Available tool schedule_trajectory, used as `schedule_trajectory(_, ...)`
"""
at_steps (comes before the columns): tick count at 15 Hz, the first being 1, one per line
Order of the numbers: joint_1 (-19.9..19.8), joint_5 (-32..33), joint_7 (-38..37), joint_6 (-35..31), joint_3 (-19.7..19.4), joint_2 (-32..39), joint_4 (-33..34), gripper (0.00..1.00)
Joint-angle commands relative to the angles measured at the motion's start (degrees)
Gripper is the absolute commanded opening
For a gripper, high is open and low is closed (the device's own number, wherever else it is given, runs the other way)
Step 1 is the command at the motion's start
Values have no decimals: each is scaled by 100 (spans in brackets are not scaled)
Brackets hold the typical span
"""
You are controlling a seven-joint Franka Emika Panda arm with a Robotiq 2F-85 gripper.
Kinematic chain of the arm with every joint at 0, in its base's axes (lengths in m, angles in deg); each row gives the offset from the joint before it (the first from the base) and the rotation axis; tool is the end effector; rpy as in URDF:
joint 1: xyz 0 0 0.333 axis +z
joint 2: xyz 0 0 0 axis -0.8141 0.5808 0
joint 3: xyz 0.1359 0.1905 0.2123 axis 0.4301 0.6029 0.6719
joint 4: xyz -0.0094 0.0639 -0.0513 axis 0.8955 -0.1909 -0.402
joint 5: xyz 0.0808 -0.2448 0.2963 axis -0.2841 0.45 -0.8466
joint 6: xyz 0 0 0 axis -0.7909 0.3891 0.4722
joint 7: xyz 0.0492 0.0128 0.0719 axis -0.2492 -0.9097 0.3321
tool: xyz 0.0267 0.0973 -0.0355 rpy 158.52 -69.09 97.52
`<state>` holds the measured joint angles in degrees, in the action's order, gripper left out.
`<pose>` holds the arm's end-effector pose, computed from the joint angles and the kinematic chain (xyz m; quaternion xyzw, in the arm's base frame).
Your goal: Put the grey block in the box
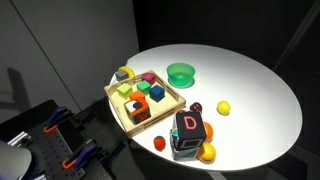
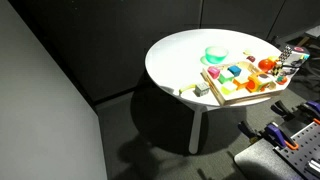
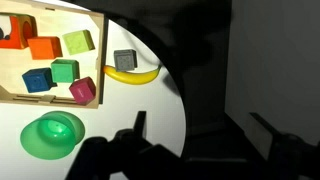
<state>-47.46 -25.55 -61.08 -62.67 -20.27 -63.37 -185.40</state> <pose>0.4577 0.1863 0.5489 -0.9919 0.0666 -0.0516 0.0948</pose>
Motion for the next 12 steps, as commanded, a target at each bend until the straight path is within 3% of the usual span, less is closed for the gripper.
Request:
schedule_trajectory(1,29,11,-8,10,-27,3,14,100)
schedule_trajectory(7,22,73,-31,4,-5,74,64,100)
schedule_trajectory(12,-58,774,-406,-44,98,461,167,100)
